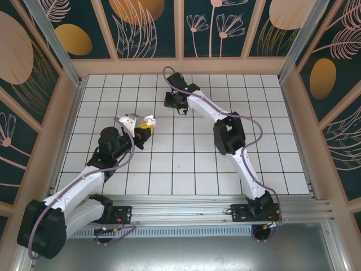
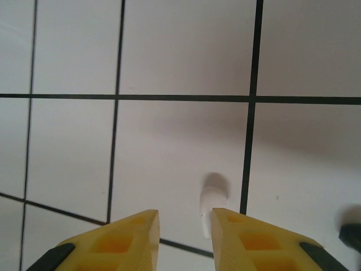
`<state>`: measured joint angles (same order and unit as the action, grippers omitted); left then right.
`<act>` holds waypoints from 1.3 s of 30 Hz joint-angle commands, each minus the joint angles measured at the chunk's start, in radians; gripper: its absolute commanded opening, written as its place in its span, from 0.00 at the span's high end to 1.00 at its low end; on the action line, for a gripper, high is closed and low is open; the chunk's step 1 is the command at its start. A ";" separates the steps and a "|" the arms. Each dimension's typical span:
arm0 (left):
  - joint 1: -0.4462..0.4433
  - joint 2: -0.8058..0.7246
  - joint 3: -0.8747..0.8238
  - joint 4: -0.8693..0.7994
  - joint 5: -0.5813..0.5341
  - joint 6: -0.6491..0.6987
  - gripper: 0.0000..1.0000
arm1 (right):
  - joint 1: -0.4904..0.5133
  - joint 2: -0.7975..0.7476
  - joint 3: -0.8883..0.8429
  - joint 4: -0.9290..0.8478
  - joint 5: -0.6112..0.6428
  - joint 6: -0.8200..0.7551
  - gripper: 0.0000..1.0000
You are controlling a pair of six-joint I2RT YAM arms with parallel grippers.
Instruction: Insert wireless bluetooth earbuds into charging case
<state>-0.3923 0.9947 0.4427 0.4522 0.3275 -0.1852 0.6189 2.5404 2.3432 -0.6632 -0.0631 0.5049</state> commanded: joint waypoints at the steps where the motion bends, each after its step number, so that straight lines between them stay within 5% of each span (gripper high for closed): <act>1: 0.006 -0.006 -0.006 0.009 -0.006 0.001 0.95 | 0.001 0.027 0.046 -0.006 0.017 0.015 0.70; 13: 0.006 0.027 -0.004 0.033 0.007 0.004 0.95 | 0.011 0.088 0.023 0.049 0.054 -0.023 0.70; 25: 0.007 0.017 -0.006 0.025 0.005 -0.001 0.94 | 0.015 0.071 -0.007 0.026 0.040 -0.051 0.83; 39: 0.006 -0.023 -0.021 0.010 -0.001 -0.021 0.93 | 0.056 -0.174 -0.376 0.077 0.065 -0.011 0.84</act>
<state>-0.3923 0.9951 0.4278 0.4511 0.3283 -0.1894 0.6491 2.4603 2.0602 -0.5621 -0.0162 0.4736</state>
